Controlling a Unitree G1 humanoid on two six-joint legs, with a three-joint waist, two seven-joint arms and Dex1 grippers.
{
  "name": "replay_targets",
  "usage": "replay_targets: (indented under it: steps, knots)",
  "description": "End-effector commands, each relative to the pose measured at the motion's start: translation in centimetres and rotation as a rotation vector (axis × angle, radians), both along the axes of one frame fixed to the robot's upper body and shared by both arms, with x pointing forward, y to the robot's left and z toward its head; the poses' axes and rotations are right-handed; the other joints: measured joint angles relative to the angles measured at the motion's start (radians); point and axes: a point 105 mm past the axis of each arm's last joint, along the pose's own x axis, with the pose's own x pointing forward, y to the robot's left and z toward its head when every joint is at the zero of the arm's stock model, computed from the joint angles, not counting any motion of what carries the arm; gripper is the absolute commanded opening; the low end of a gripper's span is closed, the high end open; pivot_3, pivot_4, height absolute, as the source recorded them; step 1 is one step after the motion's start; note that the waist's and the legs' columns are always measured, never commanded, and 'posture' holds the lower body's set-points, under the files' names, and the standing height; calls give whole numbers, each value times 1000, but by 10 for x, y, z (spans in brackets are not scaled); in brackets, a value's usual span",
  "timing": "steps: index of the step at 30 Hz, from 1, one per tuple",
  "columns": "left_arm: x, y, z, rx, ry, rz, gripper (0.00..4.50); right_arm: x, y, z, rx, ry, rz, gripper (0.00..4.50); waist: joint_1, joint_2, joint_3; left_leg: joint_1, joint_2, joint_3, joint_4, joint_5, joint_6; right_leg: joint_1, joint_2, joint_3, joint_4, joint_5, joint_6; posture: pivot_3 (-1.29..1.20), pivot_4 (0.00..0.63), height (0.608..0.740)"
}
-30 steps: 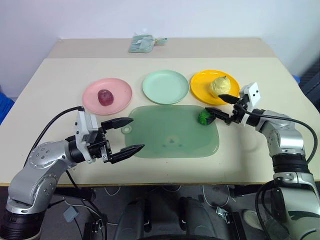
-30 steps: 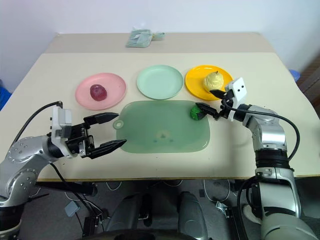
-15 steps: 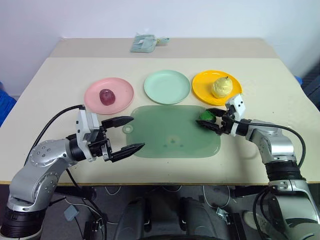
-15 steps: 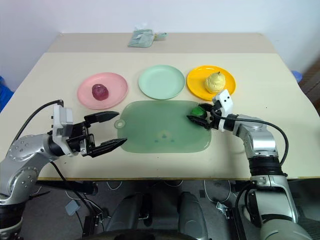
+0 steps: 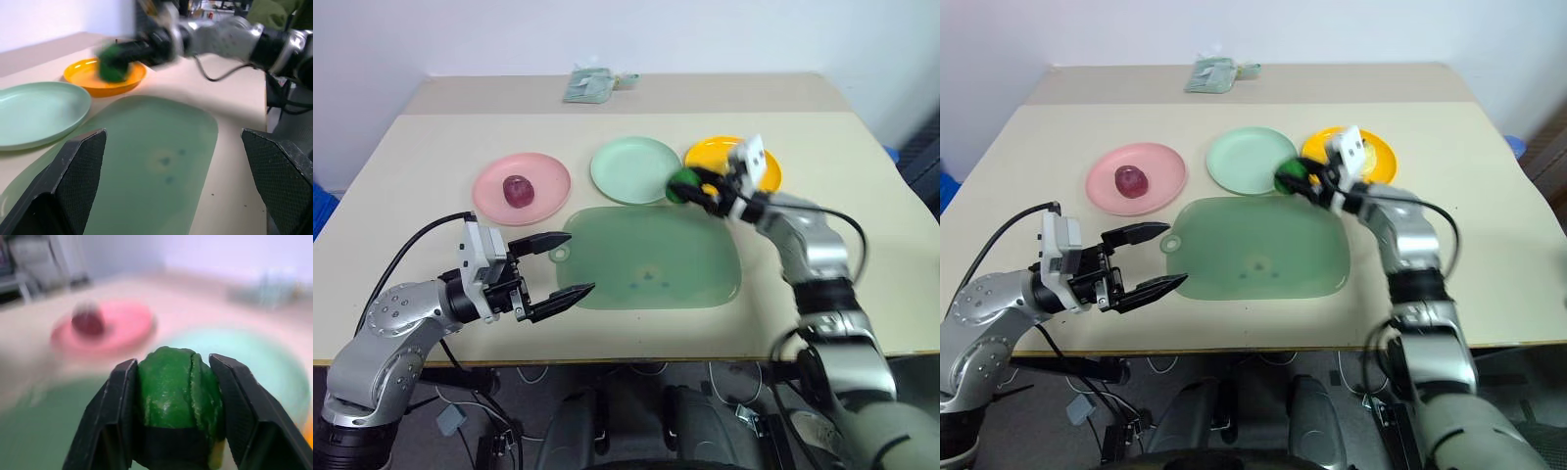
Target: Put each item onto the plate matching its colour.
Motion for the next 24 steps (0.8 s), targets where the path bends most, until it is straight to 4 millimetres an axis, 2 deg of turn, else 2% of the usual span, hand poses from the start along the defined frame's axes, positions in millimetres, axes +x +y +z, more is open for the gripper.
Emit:
replay_targets:
  steps: [1, 6, 8, 10, 11, 12, 16, 19, 21, 24]
  knots:
    - [-5, -2, 10, -10, -60, 3, 4500, 22, 14, 12, -9, -84, -77, 1729, 1, 0, 0, 0, 0, 0, 0, 0, 0, 0, 0, 0, 0, 0, 0, 0, 150, 740]
    - [-11, -1, 11, -16, -66, 52, 4500, 45, 38, 11, -9, -73, -200, 1729, -2, 0, 0, -1, -1, 1, 0, 2, -5, 0, -1, 0, -1, 0, 0, 0, 150, 740]
    - [-14, 0, 11, -14, -64, 74, 4500, 49, 41, 9, -16, -56, -245, 2743, -11, 0, 0, -1, -1, 1, -1, 3, -5, 0, -2, 0, -1, 0, 0, 0, 150, 740]
    - [-18, 2, 11, -10, -62, 104, 4500, 52, 43, 7, -30, -50, -274, 3535, -16, 0, 0, -1, -1, 1, -1, 3, -5, 0, -4, 0, -1, 0, 0, 0, 150, 740]
    - [-19, 3, 10, -7, -59, 123, 4500, 53, 43, 7, -37, -55, -289, 4168, -18, 0, 0, -1, -1, 1, -2, 3, -6, 0, -4, 0, -1, 0, 0, 0, 150, 740]
    - [-20, 5, 9, -3, -55, 146, 4500, 54, 42, 8, -42, -64, -305, 4429, -19, 0, 0, -1, -1, 1, -2, 3, -6, -1, -4, 0, -1, 0, 0, 0, 150, 740]
    - [-14, 16, 8, -7, -72, 300, 4500, 53, 36, 15, 2, -76, -292, 4429, -19, 0, 0, 0, -1, 0, -3, 4, -8, -1, -4, 0, -1, 0, 0, 0, 150, 740]
    - [-6, 26, 14, -109, -154, 404, 4500, 48, 27, 15, 20, -98, -239, 4429, -15, 0, 0, 0, -1, 0, -3, 4, -7, -1, -4, 0, -1, 0, 0, 0, 150, 740]
    - [1, 37, 11, -126, -176, 510, 4500, 43, 20, 15, 31, -122, -196, 4429, -14, 0, 0, 0, -1, 0, -3, 3, -7, -1, -4, 0, -1, 0, 0, 0, 150, 740]
    - [3, 43, 0, -95, -151, 513, 4500, 27, 3, 12, 29, -180, -115, 4429, -13, -1, 0, 0, -1, 0, -3, 1, -2, 0, -4, -1, -1, 0, 0, 0, 150, 740]
